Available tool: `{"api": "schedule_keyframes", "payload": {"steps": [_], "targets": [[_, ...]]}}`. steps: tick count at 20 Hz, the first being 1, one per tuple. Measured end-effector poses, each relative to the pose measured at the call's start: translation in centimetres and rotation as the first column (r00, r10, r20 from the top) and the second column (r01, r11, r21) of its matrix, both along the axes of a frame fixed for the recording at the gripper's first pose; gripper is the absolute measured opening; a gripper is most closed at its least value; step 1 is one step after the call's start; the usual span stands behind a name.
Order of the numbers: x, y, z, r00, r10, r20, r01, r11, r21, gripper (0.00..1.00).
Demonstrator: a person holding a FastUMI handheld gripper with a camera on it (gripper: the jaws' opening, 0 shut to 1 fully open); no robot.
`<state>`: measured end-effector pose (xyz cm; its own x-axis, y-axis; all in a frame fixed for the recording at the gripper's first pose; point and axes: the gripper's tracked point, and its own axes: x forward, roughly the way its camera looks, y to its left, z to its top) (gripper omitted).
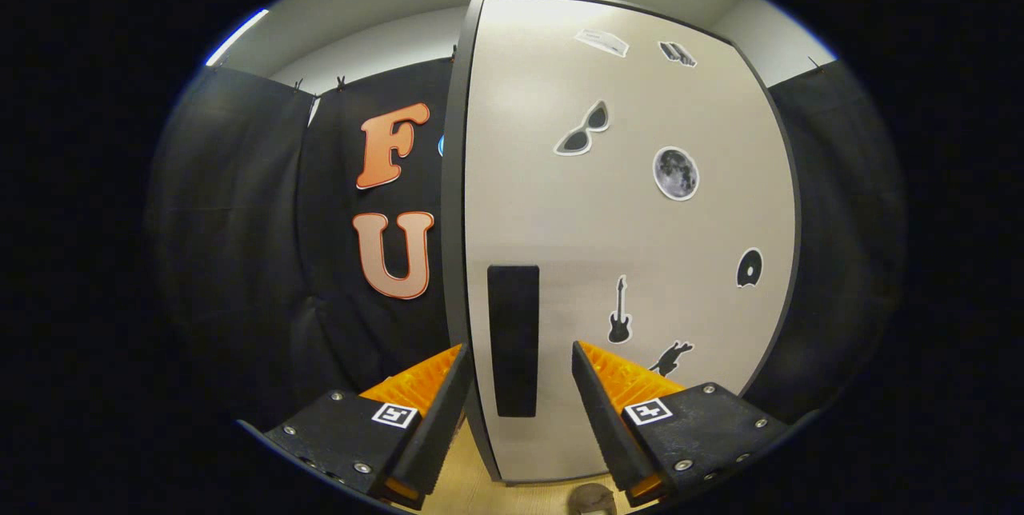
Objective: Open the shoe cabinet door, grab the shoes and put them into the shoe cabinet, then close the shoe cabinet door.
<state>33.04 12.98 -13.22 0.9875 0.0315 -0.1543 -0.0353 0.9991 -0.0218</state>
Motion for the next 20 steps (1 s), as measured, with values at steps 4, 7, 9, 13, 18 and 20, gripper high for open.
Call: {"api": "schedule_keyframes", "payload": {"steps": [4,7,9,13,18,20], "targets": [[2.2,0.0,-0.4,1.000,-0.011,0.007,0.011,0.999,-0.042,0.65],[2.6,0.5,-0.6,1.000,-0.005,0.009,0.006,0.999,-0.044,0.53],[2.8,0.6,-0.6,1.000,-0.001,0.021,0.003,0.996,-0.088,0.43],[2.7,0.6,-0.8,1.000,0.002,0.000,-0.002,0.998,-0.068,0.34],[2.6,0.6,-0.9,1.000,0.009,-0.004,-0.009,0.997,-0.074,0.30],[2.6,0.6,-0.9,1.000,0.015,-0.013,-0.016,0.998,-0.057,0.27]]}}
